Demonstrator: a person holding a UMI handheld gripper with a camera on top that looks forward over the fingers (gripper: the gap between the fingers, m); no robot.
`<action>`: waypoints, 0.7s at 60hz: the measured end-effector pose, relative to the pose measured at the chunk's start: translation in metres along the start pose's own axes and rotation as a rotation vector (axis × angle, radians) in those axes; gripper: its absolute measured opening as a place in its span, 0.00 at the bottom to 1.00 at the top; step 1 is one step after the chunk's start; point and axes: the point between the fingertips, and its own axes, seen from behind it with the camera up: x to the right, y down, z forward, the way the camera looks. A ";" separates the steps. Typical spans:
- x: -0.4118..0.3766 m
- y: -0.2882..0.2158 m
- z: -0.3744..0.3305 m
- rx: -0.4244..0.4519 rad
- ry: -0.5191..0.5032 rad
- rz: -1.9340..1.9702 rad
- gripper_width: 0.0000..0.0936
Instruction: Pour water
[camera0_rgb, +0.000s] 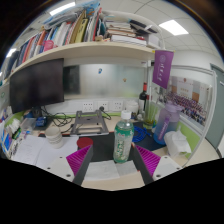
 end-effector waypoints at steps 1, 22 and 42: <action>0.006 0.000 0.009 0.000 0.002 0.001 0.91; 0.033 0.004 0.122 0.049 -0.069 -0.001 0.81; 0.026 -0.001 0.148 0.164 -0.093 -0.042 0.51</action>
